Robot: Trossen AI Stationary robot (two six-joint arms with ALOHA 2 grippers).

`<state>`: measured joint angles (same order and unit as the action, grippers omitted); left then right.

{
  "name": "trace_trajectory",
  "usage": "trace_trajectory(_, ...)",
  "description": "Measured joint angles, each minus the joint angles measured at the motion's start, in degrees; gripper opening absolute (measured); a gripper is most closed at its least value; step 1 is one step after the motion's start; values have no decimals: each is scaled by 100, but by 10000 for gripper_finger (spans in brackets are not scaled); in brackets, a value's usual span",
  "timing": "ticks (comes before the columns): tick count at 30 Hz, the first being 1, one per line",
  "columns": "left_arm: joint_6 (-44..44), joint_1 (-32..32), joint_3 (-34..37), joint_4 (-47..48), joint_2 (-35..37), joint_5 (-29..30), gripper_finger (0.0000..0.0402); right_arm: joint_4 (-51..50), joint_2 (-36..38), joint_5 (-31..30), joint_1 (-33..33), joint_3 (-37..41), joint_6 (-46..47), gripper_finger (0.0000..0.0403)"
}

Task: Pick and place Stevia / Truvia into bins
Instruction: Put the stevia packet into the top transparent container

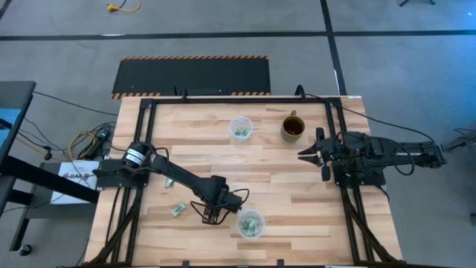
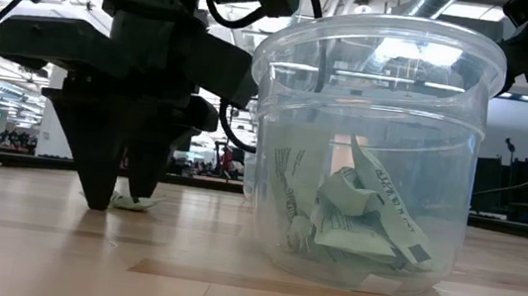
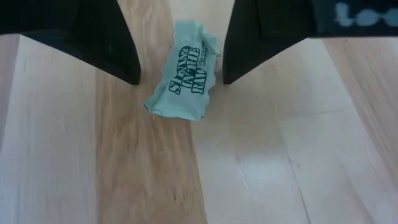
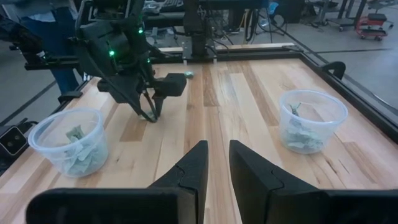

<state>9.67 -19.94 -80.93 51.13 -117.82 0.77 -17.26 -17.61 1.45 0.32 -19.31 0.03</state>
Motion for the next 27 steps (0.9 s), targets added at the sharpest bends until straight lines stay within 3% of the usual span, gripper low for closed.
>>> trace_trajectory(15, 215, 91, 5, -95, -13, 192, 16, -34, 0, 2, 0, 0, 0, 59)
trace_trajectory(22, -44, 8, -455, 256, -61, 1089, 3, -32, 0, 1, 2, 0, 0, 59)
trace_trajectory(27, -161, 6, -668, 507, 332, 1961, 1, -34, 0, 0, -1, 0, -2, 59)
